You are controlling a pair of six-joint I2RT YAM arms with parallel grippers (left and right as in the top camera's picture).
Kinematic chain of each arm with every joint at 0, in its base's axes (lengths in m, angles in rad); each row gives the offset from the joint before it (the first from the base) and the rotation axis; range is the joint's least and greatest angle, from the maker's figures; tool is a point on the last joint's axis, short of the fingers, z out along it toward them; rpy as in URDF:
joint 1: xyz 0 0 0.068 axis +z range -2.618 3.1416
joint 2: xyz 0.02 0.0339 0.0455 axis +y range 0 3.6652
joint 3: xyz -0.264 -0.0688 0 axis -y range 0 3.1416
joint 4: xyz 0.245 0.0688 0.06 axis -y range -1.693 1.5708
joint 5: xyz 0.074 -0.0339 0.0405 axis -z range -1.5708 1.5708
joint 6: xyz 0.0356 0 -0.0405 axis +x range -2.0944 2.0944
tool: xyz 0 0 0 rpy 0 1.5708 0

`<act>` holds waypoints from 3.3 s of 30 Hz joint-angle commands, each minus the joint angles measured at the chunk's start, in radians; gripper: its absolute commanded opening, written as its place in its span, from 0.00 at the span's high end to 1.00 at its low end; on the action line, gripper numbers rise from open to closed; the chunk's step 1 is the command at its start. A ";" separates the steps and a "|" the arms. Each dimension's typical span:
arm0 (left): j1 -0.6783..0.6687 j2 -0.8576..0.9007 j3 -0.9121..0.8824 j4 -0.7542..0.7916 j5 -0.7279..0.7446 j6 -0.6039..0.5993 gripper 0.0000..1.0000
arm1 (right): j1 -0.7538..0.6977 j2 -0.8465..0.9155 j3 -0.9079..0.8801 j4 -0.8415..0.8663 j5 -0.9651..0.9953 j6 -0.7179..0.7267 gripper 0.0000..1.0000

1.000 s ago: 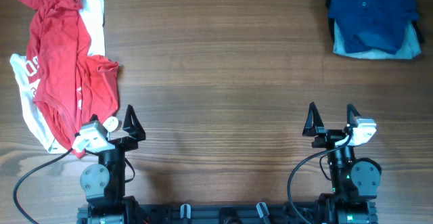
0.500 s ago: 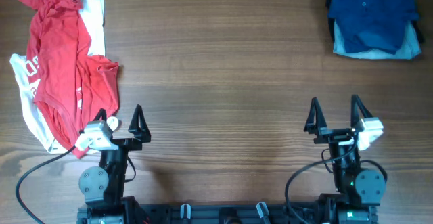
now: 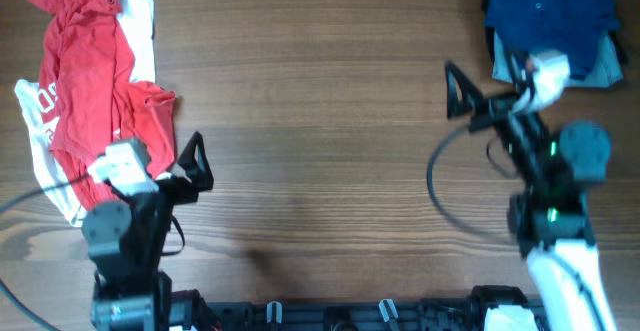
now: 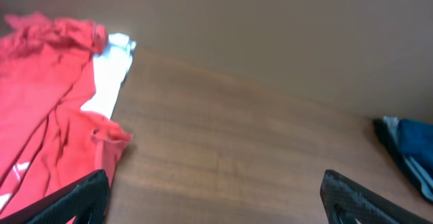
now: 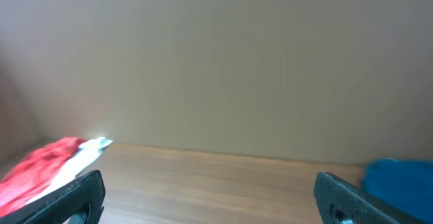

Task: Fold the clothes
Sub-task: 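Reach the left gripper to the red shirt collar in the pile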

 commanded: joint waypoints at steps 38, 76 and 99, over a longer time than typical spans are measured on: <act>0.449 1.041 0.624 -0.571 -0.087 -0.041 0.08 | 0.113 0.734 0.753 -0.646 -0.217 -0.101 0.00; 0.536 1.317 0.623 -0.326 -0.130 0.127 0.23 | 0.229 0.813 0.753 -0.550 -0.103 -0.097 0.00; 0.536 1.379 0.604 -0.317 -0.124 0.079 0.53 | 0.229 0.813 0.753 -0.544 -0.080 -0.096 0.01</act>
